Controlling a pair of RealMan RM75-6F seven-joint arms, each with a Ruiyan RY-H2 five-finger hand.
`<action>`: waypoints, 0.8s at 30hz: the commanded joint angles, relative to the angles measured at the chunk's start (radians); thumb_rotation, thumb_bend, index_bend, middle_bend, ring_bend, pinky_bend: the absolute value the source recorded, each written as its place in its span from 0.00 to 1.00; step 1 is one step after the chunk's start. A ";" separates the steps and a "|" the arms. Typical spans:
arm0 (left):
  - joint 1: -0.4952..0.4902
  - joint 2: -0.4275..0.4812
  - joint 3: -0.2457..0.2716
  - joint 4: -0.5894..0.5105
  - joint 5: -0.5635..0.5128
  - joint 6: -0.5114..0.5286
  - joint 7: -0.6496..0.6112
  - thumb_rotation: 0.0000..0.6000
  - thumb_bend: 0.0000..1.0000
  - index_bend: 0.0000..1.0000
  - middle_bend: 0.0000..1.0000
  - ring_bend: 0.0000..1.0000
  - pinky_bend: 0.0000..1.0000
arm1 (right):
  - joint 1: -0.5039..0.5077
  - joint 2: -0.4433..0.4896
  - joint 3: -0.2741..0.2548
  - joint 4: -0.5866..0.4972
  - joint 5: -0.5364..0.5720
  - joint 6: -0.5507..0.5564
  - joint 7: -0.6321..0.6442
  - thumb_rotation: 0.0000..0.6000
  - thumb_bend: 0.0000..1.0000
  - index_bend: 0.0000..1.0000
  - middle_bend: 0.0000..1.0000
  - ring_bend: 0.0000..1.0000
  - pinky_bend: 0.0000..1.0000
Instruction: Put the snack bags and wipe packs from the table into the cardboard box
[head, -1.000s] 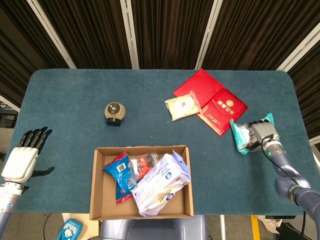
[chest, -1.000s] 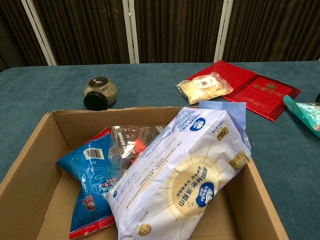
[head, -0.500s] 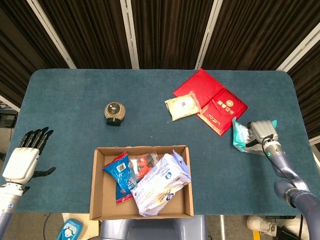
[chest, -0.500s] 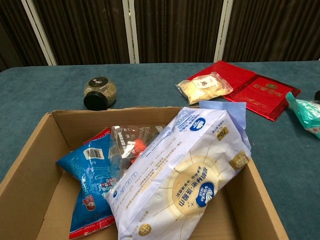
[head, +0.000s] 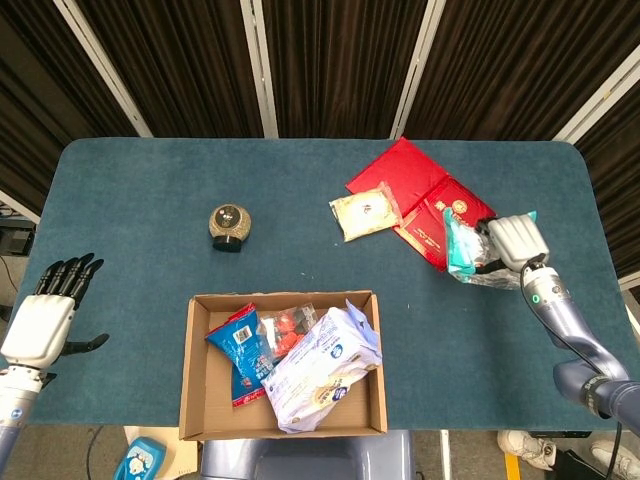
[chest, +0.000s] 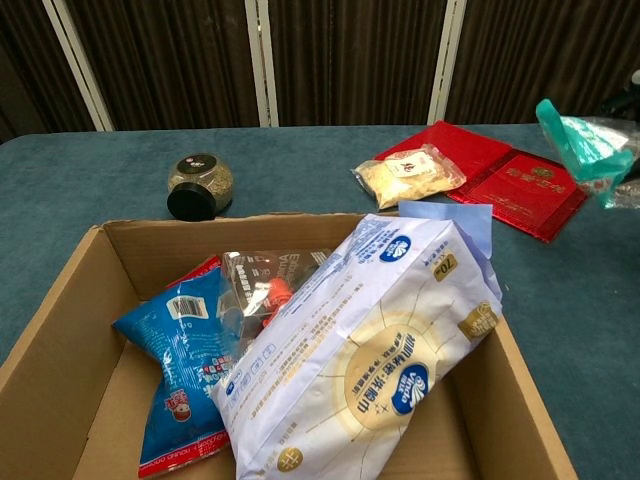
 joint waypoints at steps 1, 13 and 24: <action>0.001 0.002 0.001 0.000 0.003 0.001 -0.003 1.00 0.00 0.00 0.00 0.00 0.00 | -0.001 0.108 0.053 -0.181 0.036 0.063 -0.095 1.00 0.14 0.78 0.74 0.73 0.79; 0.001 0.004 0.007 0.004 0.012 -0.004 -0.017 1.00 0.00 0.00 0.00 0.00 0.00 | 0.004 0.289 0.127 -0.621 -0.010 0.187 -0.210 1.00 0.14 0.78 0.74 0.73 0.79; 0.003 0.008 0.011 0.006 0.021 -0.004 -0.023 1.00 0.00 0.00 0.00 0.00 0.00 | 0.042 0.321 0.121 -0.906 -0.051 0.189 -0.374 1.00 0.14 0.78 0.74 0.73 0.79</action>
